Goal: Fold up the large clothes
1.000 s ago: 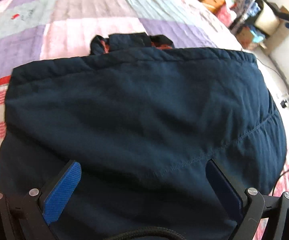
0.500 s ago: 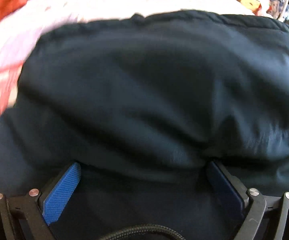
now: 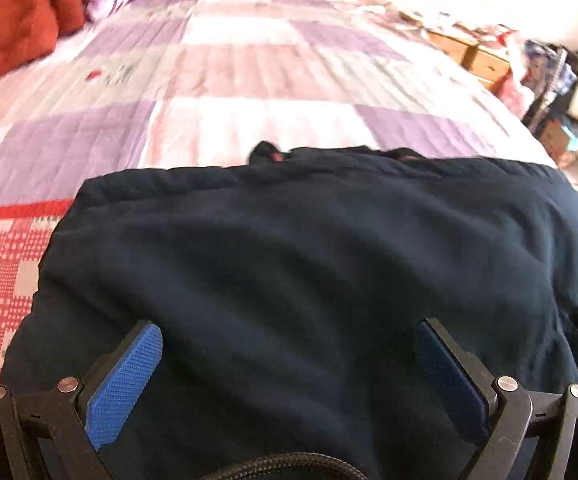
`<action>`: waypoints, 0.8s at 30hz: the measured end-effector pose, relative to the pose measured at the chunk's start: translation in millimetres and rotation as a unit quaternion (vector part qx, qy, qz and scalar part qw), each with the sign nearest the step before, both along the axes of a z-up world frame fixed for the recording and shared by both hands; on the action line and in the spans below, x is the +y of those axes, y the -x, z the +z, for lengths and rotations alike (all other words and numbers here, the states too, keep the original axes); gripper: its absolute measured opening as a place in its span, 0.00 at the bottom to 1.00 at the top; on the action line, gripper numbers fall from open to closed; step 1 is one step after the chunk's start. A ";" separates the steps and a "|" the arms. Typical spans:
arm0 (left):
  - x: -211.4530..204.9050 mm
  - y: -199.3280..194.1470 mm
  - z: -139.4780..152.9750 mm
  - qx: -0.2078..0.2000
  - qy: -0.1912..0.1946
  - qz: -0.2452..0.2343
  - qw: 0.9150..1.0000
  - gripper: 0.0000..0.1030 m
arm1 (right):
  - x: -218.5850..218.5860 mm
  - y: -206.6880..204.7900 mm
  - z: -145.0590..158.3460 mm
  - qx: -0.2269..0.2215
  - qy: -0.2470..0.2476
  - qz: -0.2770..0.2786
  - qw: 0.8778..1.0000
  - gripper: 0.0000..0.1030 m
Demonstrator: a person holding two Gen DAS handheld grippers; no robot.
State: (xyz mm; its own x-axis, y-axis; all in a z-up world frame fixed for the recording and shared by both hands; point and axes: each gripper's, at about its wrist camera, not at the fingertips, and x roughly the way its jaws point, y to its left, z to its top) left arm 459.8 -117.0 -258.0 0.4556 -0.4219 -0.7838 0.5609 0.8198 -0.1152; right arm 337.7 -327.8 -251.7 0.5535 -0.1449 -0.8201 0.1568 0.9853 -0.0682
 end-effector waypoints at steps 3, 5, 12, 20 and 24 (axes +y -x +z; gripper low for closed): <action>-18.3 -17.3 -26.1 0.019 -0.045 -0.001 0.999 1.00 | 15.7 -22.7 -30.9 0.045 0.020 0.032 0.998 0.97; -22.6 -43.0 -39.3 0.038 -0.038 0.006 0.999 1.00 | 2.5 -45.9 -47.5 0.053 0.003 0.006 0.999 1.00; -27.3 -72.6 -41.1 0.061 -0.024 0.031 0.997 1.00 | -44.7 -80.8 -42.9 0.035 -0.010 -0.055 0.998 1.00; -31.8 -70.2 -33.8 0.045 -0.060 0.093 0.993 1.00 | 14.4 -103.6 -8.7 -0.024 -0.001 0.005 1.000 0.95; -27.7 -76.2 -40.5 0.043 -0.076 0.101 0.991 1.00 | 10.6 -115.9 -35.1 0.011 0.010 0.005 1.000 0.95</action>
State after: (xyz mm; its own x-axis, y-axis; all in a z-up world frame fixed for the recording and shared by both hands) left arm 536.0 -144.8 -298.5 0.4470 -0.2021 -0.8714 0.3767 0.9261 -0.0215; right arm 453.7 -317.2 -286.8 0.5372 -0.1553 -0.8290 0.1449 0.9853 -0.0907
